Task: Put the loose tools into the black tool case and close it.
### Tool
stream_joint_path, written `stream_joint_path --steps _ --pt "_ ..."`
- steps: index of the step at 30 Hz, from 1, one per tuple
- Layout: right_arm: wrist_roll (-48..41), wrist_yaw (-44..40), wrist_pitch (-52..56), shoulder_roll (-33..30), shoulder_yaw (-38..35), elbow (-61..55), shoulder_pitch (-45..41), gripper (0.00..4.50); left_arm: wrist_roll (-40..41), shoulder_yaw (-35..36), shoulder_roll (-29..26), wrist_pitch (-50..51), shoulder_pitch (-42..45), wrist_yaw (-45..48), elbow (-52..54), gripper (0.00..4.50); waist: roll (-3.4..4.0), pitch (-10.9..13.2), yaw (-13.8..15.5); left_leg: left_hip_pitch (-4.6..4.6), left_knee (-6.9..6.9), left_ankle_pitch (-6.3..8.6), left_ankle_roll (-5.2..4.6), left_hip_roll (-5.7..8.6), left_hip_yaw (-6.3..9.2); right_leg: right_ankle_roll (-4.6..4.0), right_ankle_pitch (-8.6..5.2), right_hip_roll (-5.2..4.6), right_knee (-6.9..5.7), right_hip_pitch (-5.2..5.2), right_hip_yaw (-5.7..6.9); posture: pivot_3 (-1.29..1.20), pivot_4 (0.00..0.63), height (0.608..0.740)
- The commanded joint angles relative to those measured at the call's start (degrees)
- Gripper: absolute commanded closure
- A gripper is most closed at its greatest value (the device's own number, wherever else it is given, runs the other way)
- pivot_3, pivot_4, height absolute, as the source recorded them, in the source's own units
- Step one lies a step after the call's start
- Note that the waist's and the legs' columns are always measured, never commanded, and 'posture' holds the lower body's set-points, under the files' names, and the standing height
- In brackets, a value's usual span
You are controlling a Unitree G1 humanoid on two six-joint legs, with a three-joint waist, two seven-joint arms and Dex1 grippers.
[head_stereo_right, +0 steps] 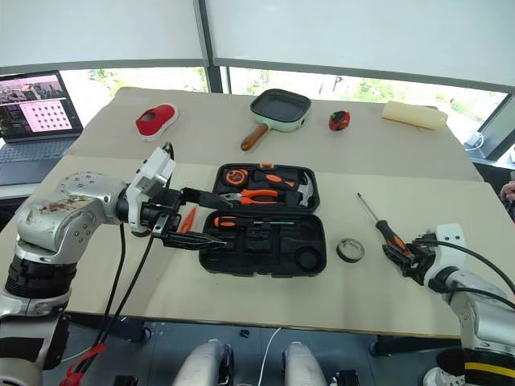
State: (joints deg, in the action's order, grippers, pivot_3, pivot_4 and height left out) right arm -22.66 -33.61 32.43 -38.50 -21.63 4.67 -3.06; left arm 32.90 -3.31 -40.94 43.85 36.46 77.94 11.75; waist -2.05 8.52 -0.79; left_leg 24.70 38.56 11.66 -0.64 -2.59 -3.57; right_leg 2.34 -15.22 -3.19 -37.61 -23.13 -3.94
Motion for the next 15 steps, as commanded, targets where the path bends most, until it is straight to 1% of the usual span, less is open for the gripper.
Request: stream_joint_path --steps 1,3,4,7,9,10,12,15 --pt "-1.1 -1.6 -2.0 -0.8 -2.3 -4.2 1.7 2.67 1.1 0.9 -1.1 -1.0 -0.3 -0.9 2.0 0.0 0.0 0.0 0.0 0.0 0.0 0.0 0.0 0.0 0.0 0.0 0.0 0.0 0.0 0.0 0.0 0.0 0.15 0.74" --pt "-2.4 -3.4 -1.8 -2.3 -3.5 -6.5 2.2 3.37 1.0 1.0 -1.5 -1.2 -0.8 -1.1 2.0 0.0 0.01 0.0 0.0 0.0 -0.05 0.0 0.0 0.0 0.01 0.0 0.0 0.0 0.02 -0.01 0.0 0.0 0.15 0.74" --pt "-3.0 -4.1 -1.5 -2.9 -3.9 -7.2 2.1 3.49 1.0 1.0 -1.8 -1.3 -1.0 -1.2 2.0 0.0 0.02 0.0 0.0 0.0 -0.05 0.0 0.0 0.0 0.0 0.0 0.0 0.0 0.02 -0.01 0.0 0.0 0.15 0.74" --pt "-7.0 -10.7 -0.1 -6.9 -2.9 -11.0 -2.3 3.49 0.7 0.9 -3.0 -1.7 -2.0 -0.7 1.4 0.0 0.17 0.1 -0.2 -0.01 -0.05 0.0 0.0 0.02 -0.02 0.01 0.0 -0.03 0.01 -0.01 -0.03 0.0 0.15 0.74" --pt "-10.5 -17.9 1.4 -10.2 1.2 -15.1 -6.8 3.49 0.7 0.8 -4.3 -1.7 -2.8 -0.1 1.2 0.0 0.22 0.1 -0.6 -0.06 -0.05 0.0 0.0 -0.02 -0.02 0.01 0.0 0.0 0.0 -0.03 -0.08 0.0 0.15 0.74" --pt "-11.0 -21.6 1.8 -11.6 5.2 -17.1 -9.7 3.49 0.6 0.7 -5.2 -2.0 -3.4 0.6 1.1 0.0 0.28 0.2 -0.8 -0.07 -0.06 0.0 0.0 -0.05 -0.01 0.0 0.01 0.02 0.0 -0.04 -0.1 0.0 0.15 0.74" --pt "-10.8 -25.9 1.9 -12.9 10.2 -18.5 -13.4 3.49 0.4 0.5 -6.3 -2.5 -3.9 1.4 0.9 0.0 0.26 0.2 -1.4 -0.13 -0.19 0.0 0.0 -0.13 0.04 -0.04 -0.01 0.13 0.01 -0.04 -0.1 0.0 0.15 0.74" --pt "-6.0 -31.1 -1.3 -12.6 20.8 -18.0 -20.4 3.49 0.0 0.6 -7.8 -3.4 -4.4 2.0 0.1 0.0 0.11 0.3 -1.2 -0.16 -0.29 0.0 0.01 -0.25 0.1 -0.16 -0.06 0.29 0.03 -0.01 0.05 0.0 0.15 0.74"
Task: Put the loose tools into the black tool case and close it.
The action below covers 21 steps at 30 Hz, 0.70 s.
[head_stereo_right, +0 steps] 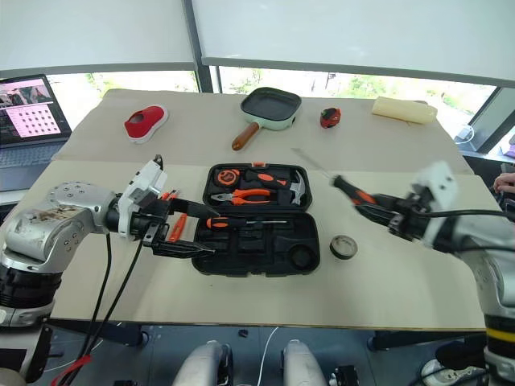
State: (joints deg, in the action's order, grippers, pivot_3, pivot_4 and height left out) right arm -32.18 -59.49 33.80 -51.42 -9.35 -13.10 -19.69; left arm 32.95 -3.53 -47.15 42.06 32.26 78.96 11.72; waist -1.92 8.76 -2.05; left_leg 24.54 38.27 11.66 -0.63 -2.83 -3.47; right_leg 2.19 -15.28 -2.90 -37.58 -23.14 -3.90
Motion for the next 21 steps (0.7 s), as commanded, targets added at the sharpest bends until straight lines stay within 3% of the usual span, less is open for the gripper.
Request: stream_joint_path --steps 1,5,10,21 --pt "5.4 -6.6 -4.0 1.3 12.0 0.8 -6.5 3.49 -0.1 1.0 -1.8 -1.9 -0.1 0.9 -0.1 0.0 -0.04 0.0 0.2 0.04 -0.03 0.0 0.0 0.0 -0.01 -0.03 0.01 0.0 0.02 -0.04 0.0 0.0 0.15 0.74" --pt "12.9 -10.1 -11.1 4.6 20.6 8.3 -13.4 3.49 0.2 1.3 -2.1 -2.2 -0.2 0.2 0.0 0.0 -0.06 0.1 1.1 0.17 0.01 -0.01 0.01 0.13 -0.13 -0.02 0.01 -0.17 0.0 -0.21 -0.02 0.0 0.15 0.74" --pt "21.2 -12.0 -21.7 7.1 25.4 20.8 -18.7 3.49 0.7 2.3 -2.9 -2.3 -1.9 -0.4 1.9 0.0 -0.11 0.1 1.7 0.24 0.03 -0.01 0.02 0.24 -0.2 0.06 0.01 -0.3 0.03 -0.25 0.0 0.0 0.15 0.74" --pt "26.2 -15.9 -32.5 7.7 25.1 31.6 -21.2 3.49 0.9 3.6 -3.6 -3.0 -3.2 -2.2 2.5 0.0 -0.1 0.1 1.4 0.24 0.01 -0.02 0.02 0.21 -0.2 0.04 0.02 -0.28 -0.07 -0.31 0.0 0.0 0.15 0.74"
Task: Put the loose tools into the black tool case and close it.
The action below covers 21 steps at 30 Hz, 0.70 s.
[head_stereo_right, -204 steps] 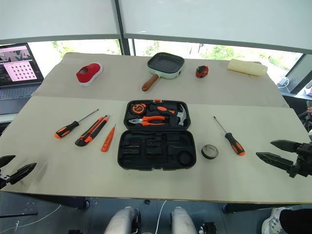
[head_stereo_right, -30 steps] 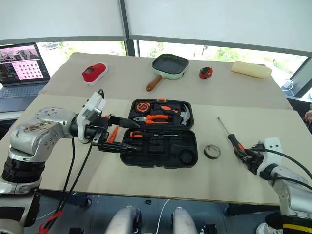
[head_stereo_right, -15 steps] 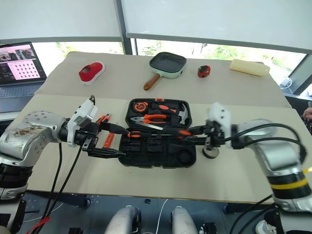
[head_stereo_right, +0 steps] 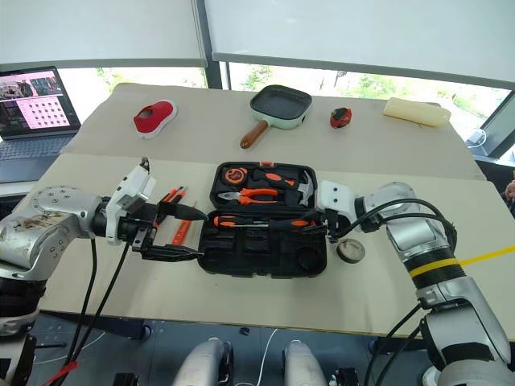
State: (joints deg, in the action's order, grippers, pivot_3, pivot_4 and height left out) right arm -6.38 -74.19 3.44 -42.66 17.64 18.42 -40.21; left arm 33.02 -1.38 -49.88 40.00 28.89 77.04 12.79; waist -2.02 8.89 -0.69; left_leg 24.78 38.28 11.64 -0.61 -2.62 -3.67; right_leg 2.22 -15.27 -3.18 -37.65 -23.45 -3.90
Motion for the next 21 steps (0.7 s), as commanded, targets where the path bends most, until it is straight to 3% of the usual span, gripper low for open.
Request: stream_joint_path --steps 1,7,9,17,19,21 --pt "0.1 -1.4 -1.7 -1.2 -2.2 -0.2 -0.3 3.49 0.9 1.6 -0.8 -1.0 0.2 -0.3 1.4 0.0 0.0 0.0 0.0 0.0 0.0 0.0 0.0 0.0 0.0 0.0 0.0 -0.01 0.0 0.0 0.0 0.0 0.15 0.74" --pt "0.3 -1.3 0.0 -0.3 -2.4 -2.1 1.0 3.49 0.4 0.8 -0.2 -1.3 1.4 -0.5 0.7 0.0 0.0 0.0 0.0 0.0 0.0 0.0 0.0 0.0 0.0 0.0 0.0 0.0 -0.01 0.0 0.0 0.0 0.15 0.74" --pt "0.0 -1.1 1.5 -0.2 -2.6 -3.2 1.6 2.48 0.2 0.3 0.1 -1.4 2.2 -0.5 0.3 0.0 0.0 0.0 0.0 0.0 0.0 0.0 0.0 0.0 0.0 0.0 0.0 0.0 -0.01 0.0 0.0 0.0 0.15 0.74" --pt "-3.9 1.5 9.1 1.1 -6.1 -10.7 2.1 0.03 -0.4 -0.7 0.8 -2.0 3.9 0.0 -1.3 0.0 0.0 0.0 -0.1 -0.01 0.0 0.0 0.01 -0.01 0.01 0.0 0.0 0.02 -0.04 0.0 0.0 0.0 0.15 0.74" --pt "-5.3 2.8 12.1 2.3 -7.1 -12.3 2.1 0.03 -0.7 -1.2 1.1 -2.4 4.1 0.1 -1.8 0.0 0.0 0.0 -0.1 -0.01 0.0 0.0 0.01 -0.02 0.01 0.0 0.0 0.03 -0.05 0.0 0.0 0.0 0.15 0.74" --pt "-6.8 4.0 15.0 3.9 -7.7 -13.4 2.1 0.54 -1.1 -1.8 1.4 -3.1 4.4 0.2 -2.3 0.0 0.0 0.0 -0.1 -0.02 0.0 0.0 0.01 -0.02 0.01 -0.01 0.0 0.03 -0.05 0.0 0.0 0.0 0.15 0.74"
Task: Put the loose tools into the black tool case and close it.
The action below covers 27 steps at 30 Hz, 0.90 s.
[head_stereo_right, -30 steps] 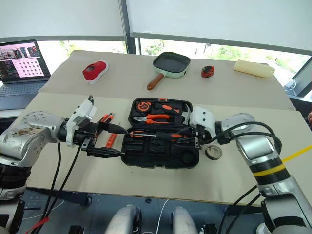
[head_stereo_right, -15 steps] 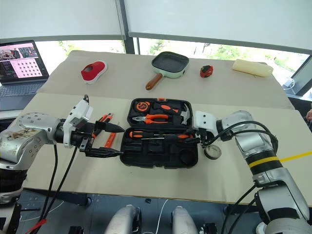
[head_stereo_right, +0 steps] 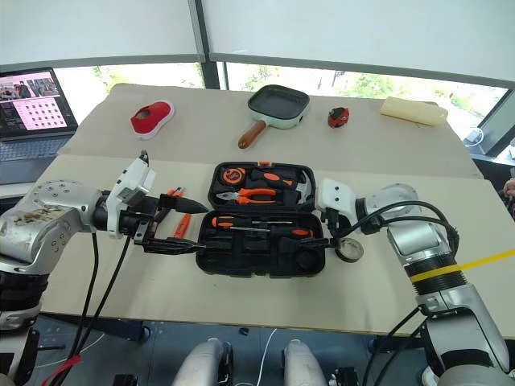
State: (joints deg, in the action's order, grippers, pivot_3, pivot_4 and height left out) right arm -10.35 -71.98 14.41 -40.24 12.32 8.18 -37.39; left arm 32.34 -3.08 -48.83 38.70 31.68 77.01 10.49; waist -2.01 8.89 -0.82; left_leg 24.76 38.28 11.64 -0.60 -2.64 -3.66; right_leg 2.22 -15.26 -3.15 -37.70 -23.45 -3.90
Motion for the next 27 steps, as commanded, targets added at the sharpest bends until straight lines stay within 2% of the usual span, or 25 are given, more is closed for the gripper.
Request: stream_joint_path --steps 1,11,12,20,23,27 --pt "-2.8 2.2 4.6 2.2 -2.2 -3.5 -0.6 0.79 -0.6 -0.4 0.4 -2.0 1.7 0.3 -0.3 0.0 0.0 0.0 0.0 0.0 0.0 0.0 0.0 0.0 0.0 0.0 0.0 0.0 0.0 0.0 0.0 0.0 0.15 0.74" --pt "2.6 5.6 4.0 5.6 3.2 -0.6 0.9 4.33 -1.9 -1.1 1.2 -3.4 1.9 0.3 -1.6 0.0 0.0 0.0 0.1 0.01 0.0 0.0 0.0 0.03 -0.01 0.0 0.0 -0.01 0.0 0.0 0.0 0.0 0.15 0.74" --pt "4.0 5.8 3.3 5.5 4.4 -0.3 1.1 4.47 -1.9 -1.0 1.2 -3.5 1.7 0.3 -1.6 0.0 0.0 0.0 0.1 0.01 0.0 0.0 0.0 0.03 -0.01 0.0 0.0 -0.01 0.0 0.0 0.0 0.0 0.15 0.74" --pt "13.9 5.4 -1.0 4.5 13.1 1.4 2.0 4.47 -2.4 -1.1 0.9 -4.2 0.9 -0.2 -1.7 0.0 -0.01 0.0 0.0 -0.29 -0.01 0.0 0.0 -0.03 -0.01 -0.01 0.0 0.03 0.0 0.24 0.0 0.0 0.15 0.74" --pt "14.0 5.8 -0.8 5.2 12.4 0.4 2.0 4.47 -2.8 -0.9 0.8 -4.5 0.6 -0.6 -2.0 0.0 -0.06 -0.1 0.0 -0.48 -0.03 0.0 0.01 -0.03 -0.02 -0.03 -0.01 0.03 0.0 0.4 0.0 0.0 0.15 0.74" --pt "7.4 7.9 3.7 6.4 4.6 -6.4 1.5 4.47 -4.6 1.2 -0.3 -4.9 -2.0 -3.3 -2.8 0.0 -0.08 -0.1 -0.1 -0.46 -0.03 0.0 0.01 -0.05 -0.04 -0.04 -0.01 0.03 -0.04 0.35 0.0 0.0 0.15 0.74"
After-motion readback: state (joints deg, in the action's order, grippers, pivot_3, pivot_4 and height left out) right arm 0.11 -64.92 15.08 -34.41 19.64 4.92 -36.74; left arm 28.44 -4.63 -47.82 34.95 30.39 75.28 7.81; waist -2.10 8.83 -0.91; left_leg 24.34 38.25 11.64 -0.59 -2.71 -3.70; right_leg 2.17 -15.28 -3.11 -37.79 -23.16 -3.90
